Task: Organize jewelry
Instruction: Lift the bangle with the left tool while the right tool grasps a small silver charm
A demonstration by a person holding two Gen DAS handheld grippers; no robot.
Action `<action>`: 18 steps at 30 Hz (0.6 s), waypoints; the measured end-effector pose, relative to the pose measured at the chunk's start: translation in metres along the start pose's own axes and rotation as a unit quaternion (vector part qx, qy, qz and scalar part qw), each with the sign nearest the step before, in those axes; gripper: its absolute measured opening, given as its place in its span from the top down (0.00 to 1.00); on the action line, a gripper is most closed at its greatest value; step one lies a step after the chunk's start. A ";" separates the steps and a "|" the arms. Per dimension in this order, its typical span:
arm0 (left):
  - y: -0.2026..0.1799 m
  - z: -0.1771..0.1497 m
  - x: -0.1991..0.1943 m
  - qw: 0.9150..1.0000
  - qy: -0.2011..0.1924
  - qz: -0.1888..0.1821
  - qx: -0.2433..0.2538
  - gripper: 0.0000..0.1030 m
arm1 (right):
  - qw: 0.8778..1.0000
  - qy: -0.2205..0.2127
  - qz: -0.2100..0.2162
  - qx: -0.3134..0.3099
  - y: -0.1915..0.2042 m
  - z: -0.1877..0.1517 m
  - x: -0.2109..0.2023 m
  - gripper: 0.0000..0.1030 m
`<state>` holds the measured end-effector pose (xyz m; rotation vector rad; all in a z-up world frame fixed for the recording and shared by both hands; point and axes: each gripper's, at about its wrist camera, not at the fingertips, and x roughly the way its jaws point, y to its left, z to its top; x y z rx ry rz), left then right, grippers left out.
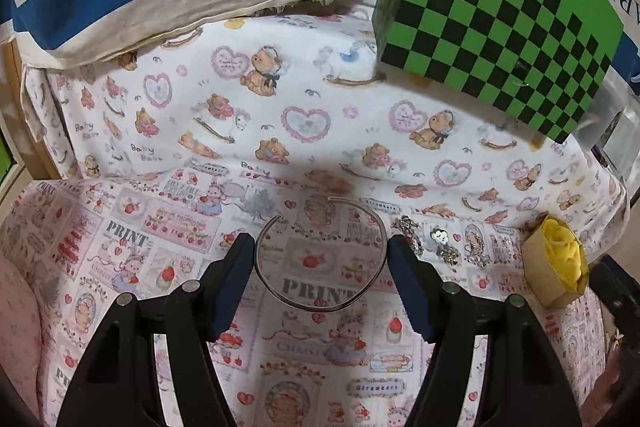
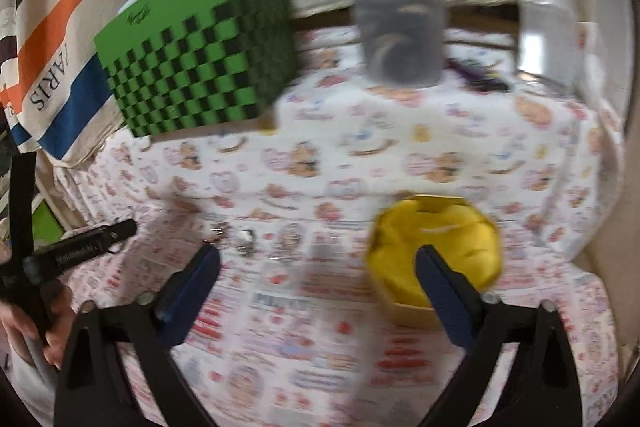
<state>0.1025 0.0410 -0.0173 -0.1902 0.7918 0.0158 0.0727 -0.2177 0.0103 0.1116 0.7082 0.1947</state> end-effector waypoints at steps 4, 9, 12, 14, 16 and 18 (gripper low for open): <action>-0.002 0.000 -0.003 1.000 -0.009 0.011 0.006 0.35 | 0.999 0.040 0.016 -0.022 0.027 0.006 0.028 0.38; 0.000 -0.001 0.004 0.999 -0.014 0.043 0.017 0.35 | 0.995 0.092 0.022 -0.036 0.051 0.007 0.076 0.63; 0.008 0.001 0.009 0.999 -0.005 0.032 -0.001 0.35 | 0.993 0.113 0.019 -0.037 0.056 0.007 0.096 0.70; 0.010 0.002 0.008 0.999 -0.011 0.043 0.002 0.35 | 0.992 0.120 0.016 -0.036 0.059 0.008 0.106 0.70; 0.012 0.003 0.008 0.999 -0.013 0.046 0.002 0.35 | 0.992 0.123 0.019 -0.035 0.061 0.008 0.113 0.71; 0.012 0.003 0.008 0.999 -0.010 0.045 -0.001 0.35 | 0.991 0.128 0.022 -0.039 0.066 0.009 0.119 0.71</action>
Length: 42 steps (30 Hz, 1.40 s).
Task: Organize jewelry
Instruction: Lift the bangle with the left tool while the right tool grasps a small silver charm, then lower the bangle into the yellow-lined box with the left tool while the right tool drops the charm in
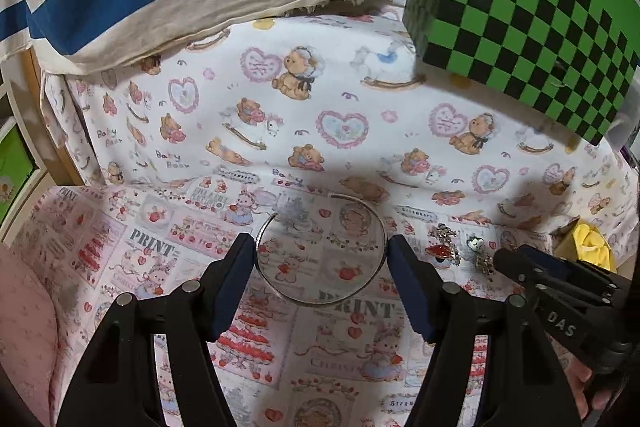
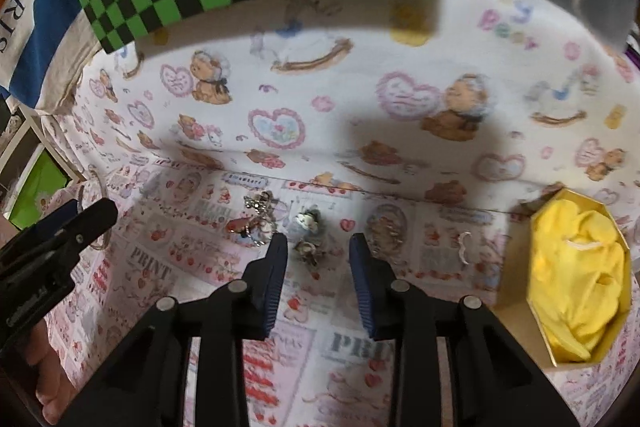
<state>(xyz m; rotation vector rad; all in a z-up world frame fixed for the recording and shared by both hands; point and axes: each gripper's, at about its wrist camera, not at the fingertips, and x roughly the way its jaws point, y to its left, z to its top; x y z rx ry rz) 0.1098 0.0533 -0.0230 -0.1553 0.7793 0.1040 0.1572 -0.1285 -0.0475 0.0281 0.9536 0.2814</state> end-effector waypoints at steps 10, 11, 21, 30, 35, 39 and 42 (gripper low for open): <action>0.001 0.000 0.005 1.000 0.008 -0.007 -0.004 0.35 | 1.000 0.021 -0.020 -0.007 0.012 0.000 0.025 0.85; 0.000 0.000 0.004 1.000 0.007 -0.008 -0.002 0.35 | 1.000 0.017 -0.023 -0.007 0.012 -0.001 0.024 0.85; -0.014 -0.003 -0.017 0.999 -0.021 -0.021 0.022 0.35 | 1.000 -0.020 0.012 0.009 -0.007 -0.024 -0.019 0.85; -0.035 -0.009 -0.045 0.997 -0.056 -0.046 0.028 0.35 | 0.997 -0.060 0.022 0.036 -0.043 -0.046 -0.069 0.85; -0.047 -0.013 -0.061 0.994 -0.087 -0.051 0.043 0.35 | 0.991 -0.075 0.065 0.088 -0.072 -0.052 -0.096 0.85; -0.055 -0.018 -0.065 0.991 -0.102 -0.057 0.057 0.35 | 0.990 -0.100 0.061 0.084 -0.080 -0.052 -0.111 0.85; -0.060 -0.021 -0.065 0.990 -0.106 -0.062 0.067 0.35 | 0.987 -0.104 0.079 0.096 -0.092 -0.053 -0.119 0.85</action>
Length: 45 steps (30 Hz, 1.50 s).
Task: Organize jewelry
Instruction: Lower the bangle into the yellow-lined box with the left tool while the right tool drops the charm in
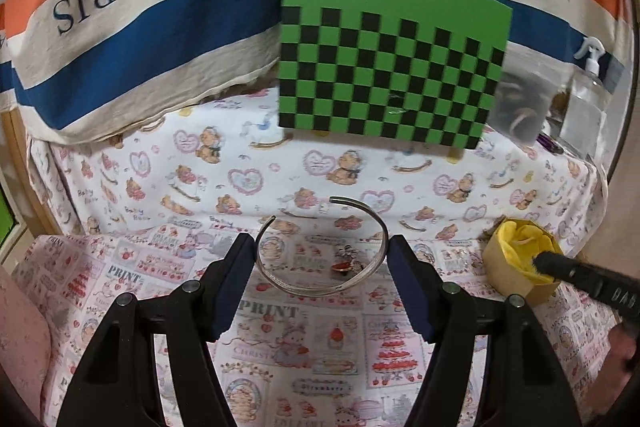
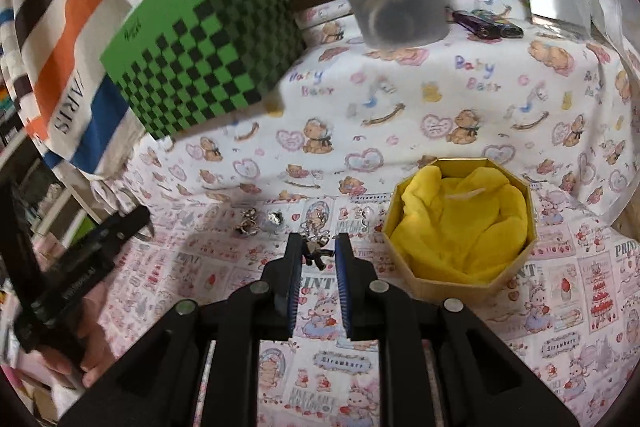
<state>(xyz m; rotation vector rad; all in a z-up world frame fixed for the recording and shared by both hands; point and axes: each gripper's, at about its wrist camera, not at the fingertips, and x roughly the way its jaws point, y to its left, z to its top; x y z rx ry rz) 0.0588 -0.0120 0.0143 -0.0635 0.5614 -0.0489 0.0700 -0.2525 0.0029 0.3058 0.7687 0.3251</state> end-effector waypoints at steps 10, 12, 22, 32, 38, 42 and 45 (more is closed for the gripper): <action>-0.040 0.006 -0.030 0.997 -0.029 -0.056 0.045 0.35 | 0.996 -0.048 0.007 0.078 -0.057 0.020 -0.034 0.85; -0.056 0.011 -0.029 0.996 -0.023 -0.073 0.051 0.35 | 0.994 -0.053 0.006 0.100 -0.073 0.023 -0.037 0.85; -0.143 0.032 0.007 0.987 0.036 -0.147 0.057 0.35 | 0.987 -0.036 0.012 0.157 -0.125 0.023 -0.027 0.85; -0.171 0.024 0.060 0.969 0.103 -0.225 0.011 0.35 | 0.976 -0.006 0.050 0.213 -0.156 0.017 -0.008 0.84; -0.172 0.024 0.074 0.964 0.120 -0.237 -0.007 0.35 | 0.973 0.007 0.059 0.222 -0.160 0.016 -0.001 0.83; -0.179 0.025 0.074 0.965 0.121 -0.232 0.013 0.35 | 0.972 -0.004 0.057 0.229 -0.162 0.017 -0.009 0.78; -0.187 0.024 0.076 0.963 0.125 -0.236 0.018 0.35 | 0.970 -0.023 0.039 0.240 -0.167 0.018 -0.018 0.77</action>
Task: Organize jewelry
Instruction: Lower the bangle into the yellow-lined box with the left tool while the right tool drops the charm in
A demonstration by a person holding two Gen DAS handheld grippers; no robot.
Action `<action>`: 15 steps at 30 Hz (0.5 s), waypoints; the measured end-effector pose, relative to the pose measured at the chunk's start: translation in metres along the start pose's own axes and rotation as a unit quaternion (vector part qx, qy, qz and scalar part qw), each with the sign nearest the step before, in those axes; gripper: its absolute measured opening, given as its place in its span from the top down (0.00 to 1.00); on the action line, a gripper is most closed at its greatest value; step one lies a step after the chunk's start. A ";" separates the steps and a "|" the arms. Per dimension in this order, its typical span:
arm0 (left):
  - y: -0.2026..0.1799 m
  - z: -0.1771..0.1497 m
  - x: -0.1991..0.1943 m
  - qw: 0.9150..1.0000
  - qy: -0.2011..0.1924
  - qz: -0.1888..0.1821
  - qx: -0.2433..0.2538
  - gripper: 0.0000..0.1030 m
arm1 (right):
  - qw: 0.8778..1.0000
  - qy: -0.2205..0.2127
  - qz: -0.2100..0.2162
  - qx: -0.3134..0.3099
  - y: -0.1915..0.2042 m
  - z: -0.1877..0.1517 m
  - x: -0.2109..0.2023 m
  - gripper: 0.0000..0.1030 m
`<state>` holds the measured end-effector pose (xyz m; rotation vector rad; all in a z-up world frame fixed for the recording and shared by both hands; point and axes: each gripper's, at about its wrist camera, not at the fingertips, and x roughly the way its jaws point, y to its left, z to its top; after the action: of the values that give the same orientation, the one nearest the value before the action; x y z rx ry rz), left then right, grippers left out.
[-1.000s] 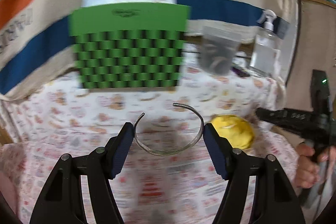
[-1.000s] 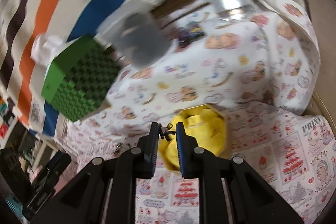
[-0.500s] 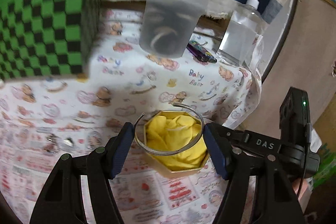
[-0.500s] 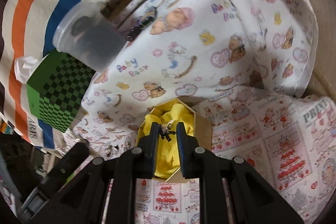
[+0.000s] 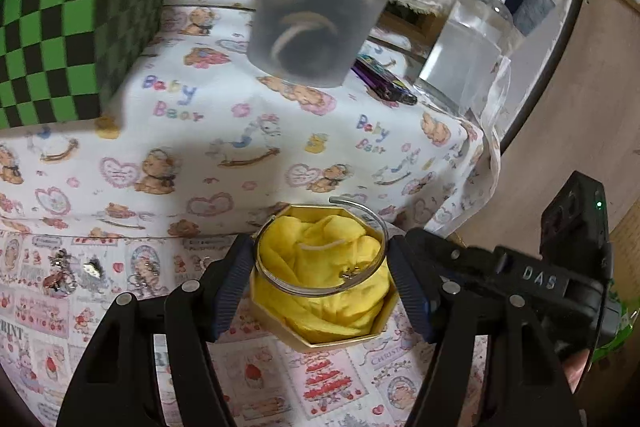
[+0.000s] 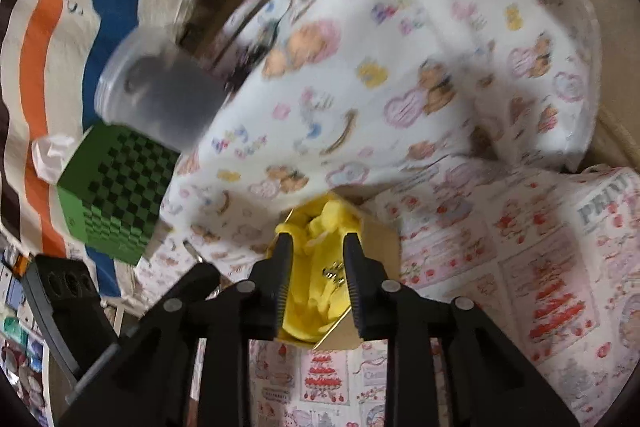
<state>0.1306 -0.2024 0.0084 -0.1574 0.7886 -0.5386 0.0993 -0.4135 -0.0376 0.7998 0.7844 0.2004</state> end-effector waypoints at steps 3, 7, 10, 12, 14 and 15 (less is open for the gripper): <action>-0.004 0.000 0.007 1.000 0.009 0.002 0.003 0.35 | 1.000 -0.019 -0.015 0.015 -0.009 0.004 -0.008 0.77; -0.008 -0.001 0.016 1.000 0.021 0.011 0.008 0.27 | 0.999 -0.029 -0.021 0.037 -0.022 0.009 -0.012 0.76; -0.010 -0.002 0.011 1.000 0.010 0.020 0.017 0.22 | 0.998 -0.037 -0.031 0.040 -0.026 0.011 -0.016 0.75; -0.012 -0.001 0.002 0.999 -0.001 0.028 0.024 0.20 | 0.998 -0.043 -0.031 0.038 -0.025 0.012 -0.018 0.69; -0.012 -0.001 -0.011 0.999 -0.016 0.035 0.031 0.18 | 0.998 -0.049 -0.031 0.032 -0.021 0.011 -0.021 0.66; -0.011 -0.001 -0.021 0.998 -0.025 0.040 0.034 0.17 | 0.998 -0.054 -0.033 0.025 -0.017 0.011 -0.023 0.66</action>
<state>0.1139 -0.2007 0.0245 -0.0756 0.7241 -0.4839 0.0884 -0.4422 -0.0322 0.8237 0.7155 0.0774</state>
